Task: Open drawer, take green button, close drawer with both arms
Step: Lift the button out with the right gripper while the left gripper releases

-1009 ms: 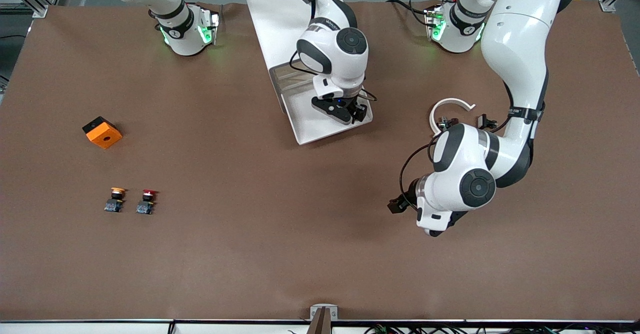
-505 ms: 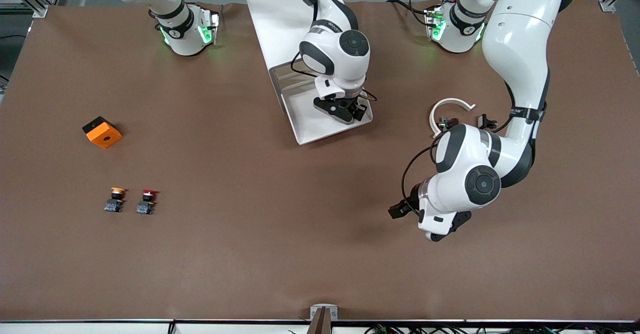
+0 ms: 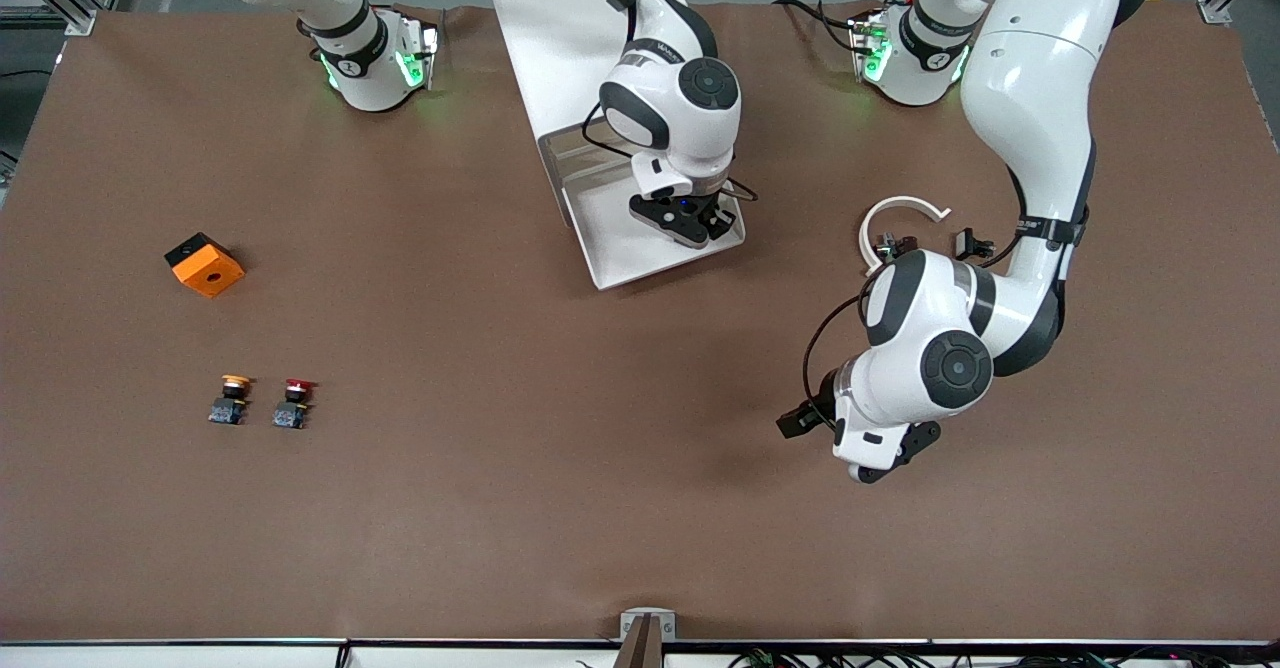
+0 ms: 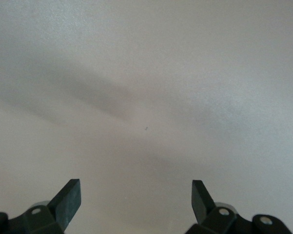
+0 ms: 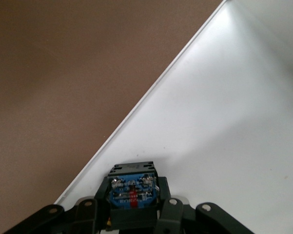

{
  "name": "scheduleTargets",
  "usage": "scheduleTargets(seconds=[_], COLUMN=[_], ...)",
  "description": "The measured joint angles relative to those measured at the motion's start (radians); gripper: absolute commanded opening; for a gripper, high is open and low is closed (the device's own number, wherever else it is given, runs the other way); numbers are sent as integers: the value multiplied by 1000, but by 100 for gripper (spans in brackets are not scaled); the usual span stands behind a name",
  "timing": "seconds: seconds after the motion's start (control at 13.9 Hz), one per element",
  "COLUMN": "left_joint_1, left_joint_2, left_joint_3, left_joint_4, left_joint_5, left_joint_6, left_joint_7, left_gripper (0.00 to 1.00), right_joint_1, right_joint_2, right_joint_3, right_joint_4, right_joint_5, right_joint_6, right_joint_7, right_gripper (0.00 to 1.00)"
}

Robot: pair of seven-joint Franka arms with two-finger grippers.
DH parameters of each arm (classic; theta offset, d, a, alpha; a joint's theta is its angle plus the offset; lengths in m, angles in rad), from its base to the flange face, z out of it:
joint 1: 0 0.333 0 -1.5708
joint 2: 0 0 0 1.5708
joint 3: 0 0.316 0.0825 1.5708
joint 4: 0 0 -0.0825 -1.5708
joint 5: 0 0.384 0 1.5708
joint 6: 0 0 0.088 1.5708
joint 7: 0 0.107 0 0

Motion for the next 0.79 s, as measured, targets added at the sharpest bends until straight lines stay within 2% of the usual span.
scheduleTargets(seconds=[0.43,0.79], left_joint_1=[1,1], left_joint_2=[4,5], left_joint_3=[0,0], left_joint_4=[-5,-5], left_joint_5=[1,1], left_joint_6=[9,12], left_joint_7=[0,0], left_gripper=[100,100], right_joint_1=[-1,-57], right_joint_2=[0,-7], right_joint_3=[-11,-19], right_joint_4=[61,160], right_joint_5=[1,3], right_joint_6=[-18,-157], right_joint_7=[1,-33], right_gripper=[0,0])
